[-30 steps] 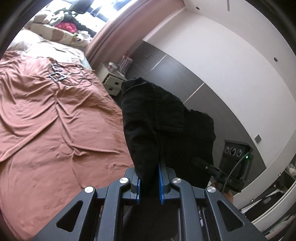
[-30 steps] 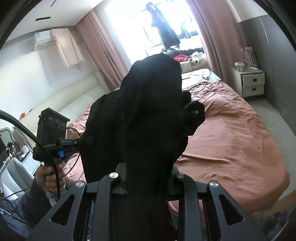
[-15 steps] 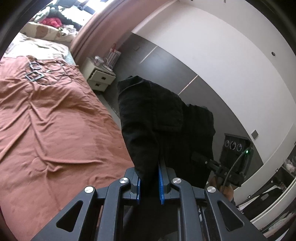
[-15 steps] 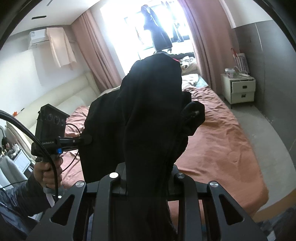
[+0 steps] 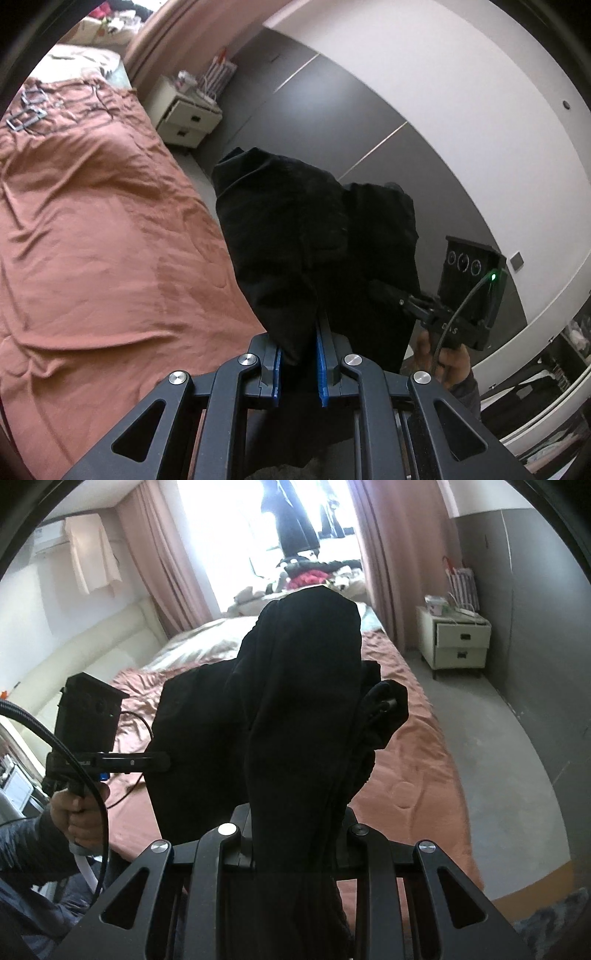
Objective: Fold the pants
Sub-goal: 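Lift the folded pants with both tools and carry them across the bed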
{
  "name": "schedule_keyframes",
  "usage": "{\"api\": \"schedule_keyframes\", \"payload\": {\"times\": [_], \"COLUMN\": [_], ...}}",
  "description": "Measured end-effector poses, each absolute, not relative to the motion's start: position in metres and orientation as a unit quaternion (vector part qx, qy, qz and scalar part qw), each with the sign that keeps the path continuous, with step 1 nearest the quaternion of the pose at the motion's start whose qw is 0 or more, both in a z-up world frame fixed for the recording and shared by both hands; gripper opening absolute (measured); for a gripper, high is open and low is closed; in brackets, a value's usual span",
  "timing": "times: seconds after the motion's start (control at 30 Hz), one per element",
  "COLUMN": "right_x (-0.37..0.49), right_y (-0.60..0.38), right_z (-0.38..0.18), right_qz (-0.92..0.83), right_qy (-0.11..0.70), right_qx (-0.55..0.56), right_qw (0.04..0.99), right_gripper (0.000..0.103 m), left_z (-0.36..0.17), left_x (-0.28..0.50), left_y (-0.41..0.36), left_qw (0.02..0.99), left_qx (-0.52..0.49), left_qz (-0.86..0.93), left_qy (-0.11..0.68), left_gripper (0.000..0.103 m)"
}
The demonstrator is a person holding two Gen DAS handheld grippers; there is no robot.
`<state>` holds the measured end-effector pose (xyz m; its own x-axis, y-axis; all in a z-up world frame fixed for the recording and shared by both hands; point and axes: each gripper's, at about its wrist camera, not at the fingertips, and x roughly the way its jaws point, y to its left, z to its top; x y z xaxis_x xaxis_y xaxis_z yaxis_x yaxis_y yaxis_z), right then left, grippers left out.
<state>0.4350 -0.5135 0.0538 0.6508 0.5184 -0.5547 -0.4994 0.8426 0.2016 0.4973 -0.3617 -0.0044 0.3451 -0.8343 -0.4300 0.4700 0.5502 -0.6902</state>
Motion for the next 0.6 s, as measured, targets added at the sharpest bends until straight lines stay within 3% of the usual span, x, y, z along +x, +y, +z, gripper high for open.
{"api": "schedule_keyframes", "payload": {"times": [0.6], "right_x": [0.550], "right_y": [-0.508], "right_z": [0.047], "right_qz": [0.265], "right_qy": [0.417], "right_qx": [0.002], "right_qw": [0.870], "right_gripper": [0.023], "left_z": [-0.101], "left_x": [0.602], "left_y": [-0.421], "left_qw": [0.743], "left_qx": [-0.252], "left_qz": [-0.394], "left_qy": [0.479], "left_gripper": [0.015]}}
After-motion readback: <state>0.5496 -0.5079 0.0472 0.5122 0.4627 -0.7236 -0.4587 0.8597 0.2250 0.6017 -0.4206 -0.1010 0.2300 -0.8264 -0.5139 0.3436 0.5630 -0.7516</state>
